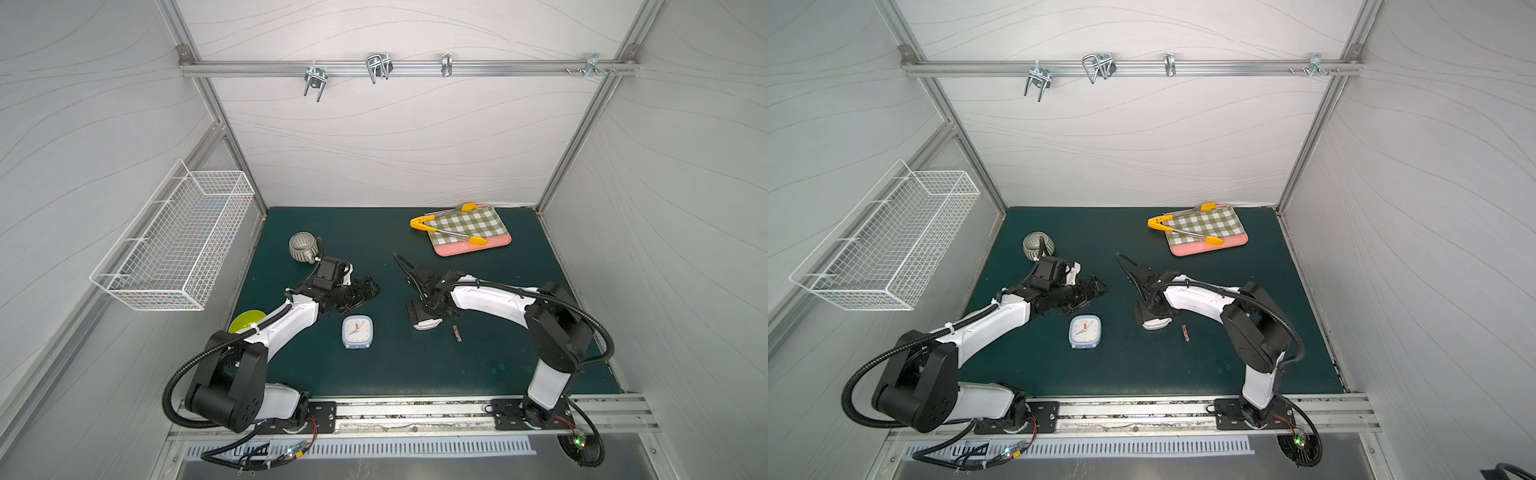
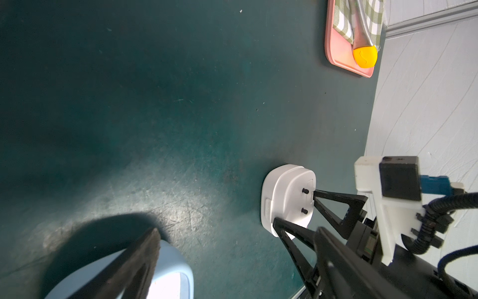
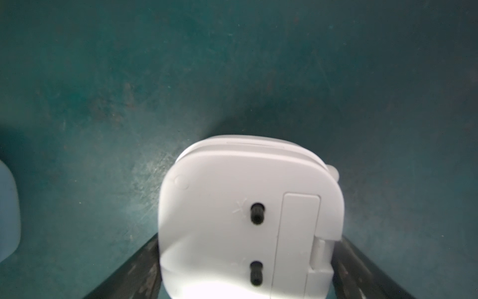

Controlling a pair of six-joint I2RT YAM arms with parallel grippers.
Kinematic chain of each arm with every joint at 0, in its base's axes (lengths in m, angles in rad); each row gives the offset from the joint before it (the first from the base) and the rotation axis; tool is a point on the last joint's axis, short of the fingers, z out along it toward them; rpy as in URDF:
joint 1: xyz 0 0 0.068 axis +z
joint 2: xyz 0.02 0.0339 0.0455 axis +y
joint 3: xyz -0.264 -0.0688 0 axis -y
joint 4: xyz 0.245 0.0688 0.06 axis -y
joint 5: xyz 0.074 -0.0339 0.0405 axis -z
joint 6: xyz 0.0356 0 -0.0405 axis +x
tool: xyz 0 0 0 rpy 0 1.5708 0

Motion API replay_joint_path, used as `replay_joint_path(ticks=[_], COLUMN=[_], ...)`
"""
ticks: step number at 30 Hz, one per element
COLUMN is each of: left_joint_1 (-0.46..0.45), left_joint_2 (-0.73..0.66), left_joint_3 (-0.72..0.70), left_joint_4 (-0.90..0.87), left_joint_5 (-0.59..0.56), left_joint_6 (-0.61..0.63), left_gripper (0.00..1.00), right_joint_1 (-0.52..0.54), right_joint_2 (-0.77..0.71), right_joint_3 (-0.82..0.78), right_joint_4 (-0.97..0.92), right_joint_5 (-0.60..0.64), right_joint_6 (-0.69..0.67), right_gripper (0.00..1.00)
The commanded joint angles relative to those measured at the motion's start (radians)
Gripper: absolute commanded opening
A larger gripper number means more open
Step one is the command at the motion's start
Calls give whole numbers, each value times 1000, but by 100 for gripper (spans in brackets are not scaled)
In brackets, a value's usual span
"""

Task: Insert the battery into the alarm
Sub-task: Pick up the alarm from the center of the board.

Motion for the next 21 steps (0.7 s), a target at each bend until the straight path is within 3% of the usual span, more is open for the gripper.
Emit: replay_joint_path(ticks=[1, 9, 16, 21], left_joint_1=[3, -39, -163, -194], left_joint_2=[15, 36, 118, 183], left_joint_3=[6, 15, 90, 88], left_joint_4=[32, 157, 293, 384], left_joint_5=[12, 86, 189, 251], left_joint_6=[5, -54, -81, -141], left_gripper=[95, 97, 99, 81], right_joint_1=[-5, -14, -54, -56], right_joint_2=[-13, -141, -270, -329], right_joint_3=[-8, -78, -216, -269], right_joint_4=[-4, 98, 303, 398], right_joint_5=[-17, -32, -141, -181], right_joint_6=[4, -20, -39, -61], right_gripper=[89, 88, 87, 87])
